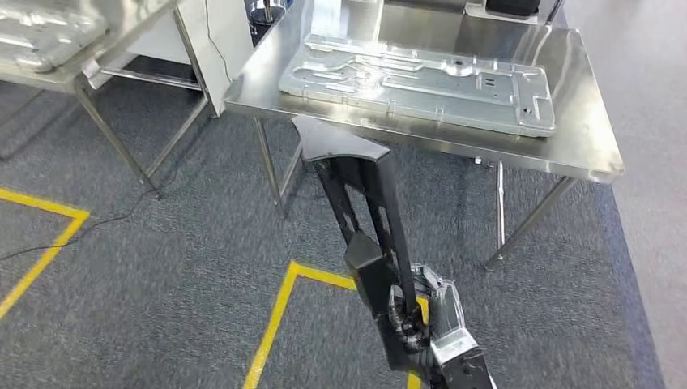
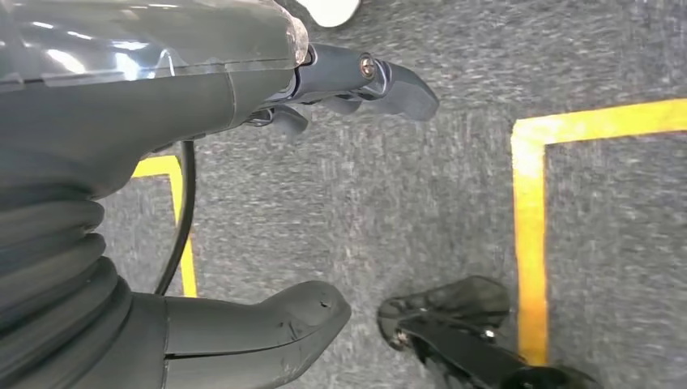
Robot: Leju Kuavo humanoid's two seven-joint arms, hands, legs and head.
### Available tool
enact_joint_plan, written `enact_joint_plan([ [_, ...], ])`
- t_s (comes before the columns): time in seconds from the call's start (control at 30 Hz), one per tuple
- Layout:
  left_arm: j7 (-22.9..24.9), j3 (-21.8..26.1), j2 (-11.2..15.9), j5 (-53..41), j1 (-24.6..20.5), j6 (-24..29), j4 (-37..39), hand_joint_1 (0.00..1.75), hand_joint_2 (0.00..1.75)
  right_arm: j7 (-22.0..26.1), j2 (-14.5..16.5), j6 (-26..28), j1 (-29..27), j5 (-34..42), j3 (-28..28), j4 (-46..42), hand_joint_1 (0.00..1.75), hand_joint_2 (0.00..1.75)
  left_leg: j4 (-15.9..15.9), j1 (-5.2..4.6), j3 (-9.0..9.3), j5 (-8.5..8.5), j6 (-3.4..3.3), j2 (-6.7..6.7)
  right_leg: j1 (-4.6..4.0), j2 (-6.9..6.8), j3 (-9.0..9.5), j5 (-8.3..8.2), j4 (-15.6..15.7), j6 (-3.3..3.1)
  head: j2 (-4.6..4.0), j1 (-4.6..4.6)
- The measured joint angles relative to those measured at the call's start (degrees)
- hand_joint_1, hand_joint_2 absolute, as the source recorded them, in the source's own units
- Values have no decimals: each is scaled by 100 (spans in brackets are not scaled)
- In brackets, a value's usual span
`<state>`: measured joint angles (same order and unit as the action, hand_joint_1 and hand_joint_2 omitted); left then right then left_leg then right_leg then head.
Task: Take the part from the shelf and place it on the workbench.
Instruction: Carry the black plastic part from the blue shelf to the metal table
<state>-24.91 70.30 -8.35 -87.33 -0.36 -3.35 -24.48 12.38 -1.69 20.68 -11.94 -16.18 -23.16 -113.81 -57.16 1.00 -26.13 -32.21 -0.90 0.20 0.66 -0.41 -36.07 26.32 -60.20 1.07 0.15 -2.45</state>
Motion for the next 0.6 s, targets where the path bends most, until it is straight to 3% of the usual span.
enact_joint_plan([
  [0.07,0,13,17,-16,-10,-8,0,0,175,-189,19,114,-1,-424,107,-57,175,175,-41,3,43,-30,71,12,-12,15,62,15,38,-109,0,-3],
  [0.13,-2,32,28,-31,-15,-12,5,0,175,-359,45,232,14,-832,233,-110,175,175,-343,17,-48,-69,105,11,0,31,195,66,91,-203,0,-2],
  [0.23,-2,79,45,-55,-23,-15,24,0,175,-600,75,343,58,-1369,428,-168,175,175,-1402,25,-704,-448,136,4,-22,38,334,164,123,-293,0,0],
  [0.3,1,100,63,-70,-4,-18,29,0,175,-721,84,357,67,-1627,547,-179,175,175,-1784,21,-1094,-584,130,4,-49,61,423,247,123,-309,0,0],
  [0.33,2,103,69,-78,4,-21,30,0,175,-773,84,358,68,-1746,597,-182,175,175,-1689,15,-1156,-464,110,4,-62,70,485,293,122,-307,0,0],
  [0.4,5,108,86,-91,18,-27,32,0,175,-888,75,375,76,-2063,698,-180,175,175,-1042,-23,-1065,103,23,5,-81,79,617,397,125,-295,0,0],
  [0.47,5,116,117,-120,23,-31,42,0,175,-1039,32,397,125,-2491,836,-158,175,175,-470,-80,-960,472,-70,5,-97,81,686,485,119,-254,0,-1],
  [0.6,-1,119,176,-212,11,-20,109,0,175,-1484,-229,156,438,-3661,1186,-32,175,175,-180,-93,-829,550,-160,-8,-92,90,727,484,55,-111,0,0],
])
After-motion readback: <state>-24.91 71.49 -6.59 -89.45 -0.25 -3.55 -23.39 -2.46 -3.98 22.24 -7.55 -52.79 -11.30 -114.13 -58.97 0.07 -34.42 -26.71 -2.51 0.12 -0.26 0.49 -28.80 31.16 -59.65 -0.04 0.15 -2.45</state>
